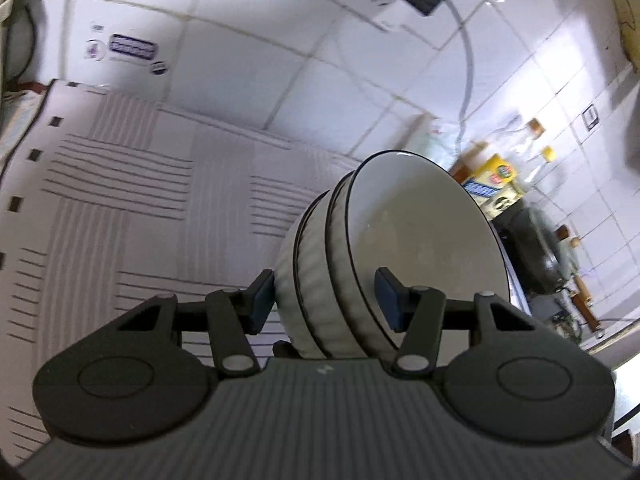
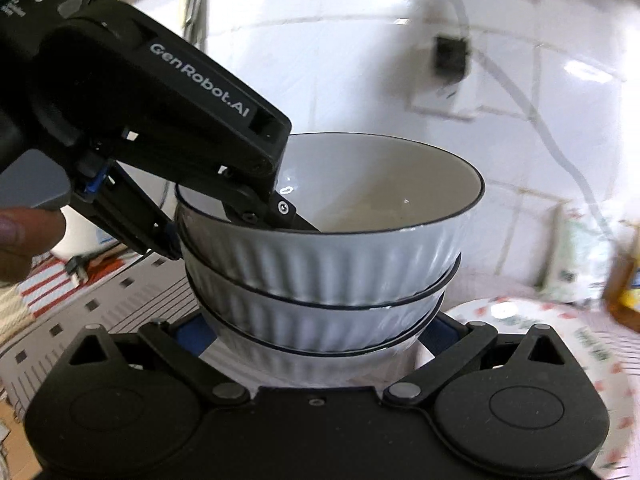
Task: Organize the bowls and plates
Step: 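Carry the bowl stack with both grippers onto the pink bunny plate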
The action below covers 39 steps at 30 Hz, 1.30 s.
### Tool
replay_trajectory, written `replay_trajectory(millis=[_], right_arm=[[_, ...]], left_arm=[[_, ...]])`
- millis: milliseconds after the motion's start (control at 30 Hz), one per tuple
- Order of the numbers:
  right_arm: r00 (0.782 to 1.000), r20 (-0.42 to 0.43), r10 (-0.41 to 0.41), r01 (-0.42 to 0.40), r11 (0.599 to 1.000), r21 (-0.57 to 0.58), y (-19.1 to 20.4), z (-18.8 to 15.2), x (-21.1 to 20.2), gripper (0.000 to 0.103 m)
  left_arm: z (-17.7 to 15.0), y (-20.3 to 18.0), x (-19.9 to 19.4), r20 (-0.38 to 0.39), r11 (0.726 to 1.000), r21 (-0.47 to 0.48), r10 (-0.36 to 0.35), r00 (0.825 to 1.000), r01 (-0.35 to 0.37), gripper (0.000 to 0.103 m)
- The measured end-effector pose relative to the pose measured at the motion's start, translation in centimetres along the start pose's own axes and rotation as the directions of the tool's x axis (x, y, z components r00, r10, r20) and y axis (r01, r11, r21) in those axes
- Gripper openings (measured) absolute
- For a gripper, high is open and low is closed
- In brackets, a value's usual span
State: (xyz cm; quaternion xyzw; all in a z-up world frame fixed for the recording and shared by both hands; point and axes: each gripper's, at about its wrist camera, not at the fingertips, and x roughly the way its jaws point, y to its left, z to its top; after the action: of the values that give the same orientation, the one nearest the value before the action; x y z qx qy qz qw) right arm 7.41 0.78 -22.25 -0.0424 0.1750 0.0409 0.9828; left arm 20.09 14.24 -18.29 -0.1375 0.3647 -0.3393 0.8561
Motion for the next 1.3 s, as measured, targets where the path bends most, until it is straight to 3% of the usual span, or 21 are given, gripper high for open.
replay_trajectory(millis=[433,833,1167,1300], right_arm=[[0.992,-0.001,-0.126,0.126,0.992,0.028,-7.4,0.0,-2.2,0.103],[0.988,-0.078,-0.135,0.139,0.990,0.038,-11.5,-2.4,0.4,0.103],[0.987,-0.112,-0.119,0.125,0.991,0.048,-13.5,-3.0,2.2,0.103],[0.985,-0.134,-0.108,0.115,0.993,0.041,-14.3,-3.0,3.0,0.103]], left_arm=[[0.8,-6.0,5.6,-0.079,0.993,0.063,-0.093,0.992,0.098,0.052],[0.2,-7.2,12.3,-0.179,0.994,0.027,-0.100,0.979,0.107,0.053],[-0.3,-7.4,14.2,-0.183,0.996,0.008,-0.083,0.980,0.086,0.053],[-0.4,-6.8,14.9,-0.181,0.994,-0.074,-0.098,0.979,0.086,0.053]])
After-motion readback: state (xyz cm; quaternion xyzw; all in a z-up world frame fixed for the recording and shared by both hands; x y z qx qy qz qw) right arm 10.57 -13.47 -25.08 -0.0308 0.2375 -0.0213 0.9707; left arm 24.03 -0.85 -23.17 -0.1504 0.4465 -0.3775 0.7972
